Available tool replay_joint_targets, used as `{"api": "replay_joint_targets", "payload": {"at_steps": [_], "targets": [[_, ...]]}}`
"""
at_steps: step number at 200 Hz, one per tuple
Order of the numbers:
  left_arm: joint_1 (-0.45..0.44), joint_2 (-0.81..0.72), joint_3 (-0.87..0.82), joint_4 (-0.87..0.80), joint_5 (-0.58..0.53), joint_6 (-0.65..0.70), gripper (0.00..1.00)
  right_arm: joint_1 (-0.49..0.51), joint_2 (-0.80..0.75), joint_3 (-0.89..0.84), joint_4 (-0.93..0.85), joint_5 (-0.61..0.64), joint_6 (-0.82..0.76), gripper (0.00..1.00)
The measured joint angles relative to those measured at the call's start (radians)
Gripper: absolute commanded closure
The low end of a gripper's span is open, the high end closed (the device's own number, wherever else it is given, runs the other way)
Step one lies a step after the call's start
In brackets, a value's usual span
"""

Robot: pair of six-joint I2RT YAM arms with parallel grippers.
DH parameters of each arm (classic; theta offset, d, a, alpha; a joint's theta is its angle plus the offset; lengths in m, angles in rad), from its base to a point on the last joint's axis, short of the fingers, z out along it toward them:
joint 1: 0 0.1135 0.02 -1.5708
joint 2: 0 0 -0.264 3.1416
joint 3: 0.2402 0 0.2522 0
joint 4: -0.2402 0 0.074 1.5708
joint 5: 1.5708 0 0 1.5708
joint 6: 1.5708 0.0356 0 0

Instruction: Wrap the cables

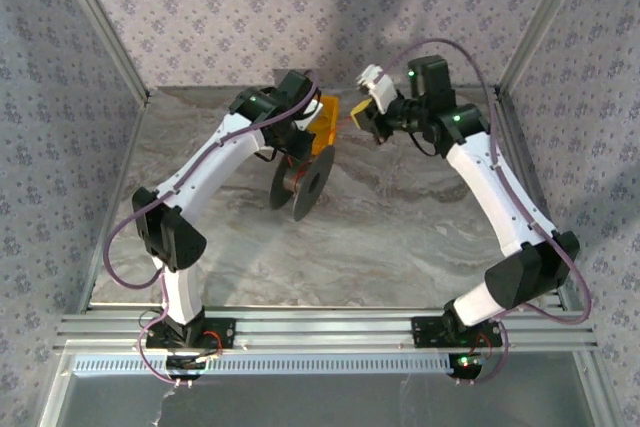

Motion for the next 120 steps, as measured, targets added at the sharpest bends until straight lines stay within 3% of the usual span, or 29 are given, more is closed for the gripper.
{"api": "replay_joint_targets", "payload": {"at_steps": [72, 120], "targets": [[-0.002, -0.182, -0.205, 0.184, 0.171, 0.110, 1.00, -0.174, 0.152, -0.031, 0.067, -0.241, 0.188, 1.00], [0.090, -0.381, -0.320, 0.306, 0.365, 0.180, 1.00, -0.238, 0.180, -0.135, 0.183, -0.427, 0.305, 1.00]]}}
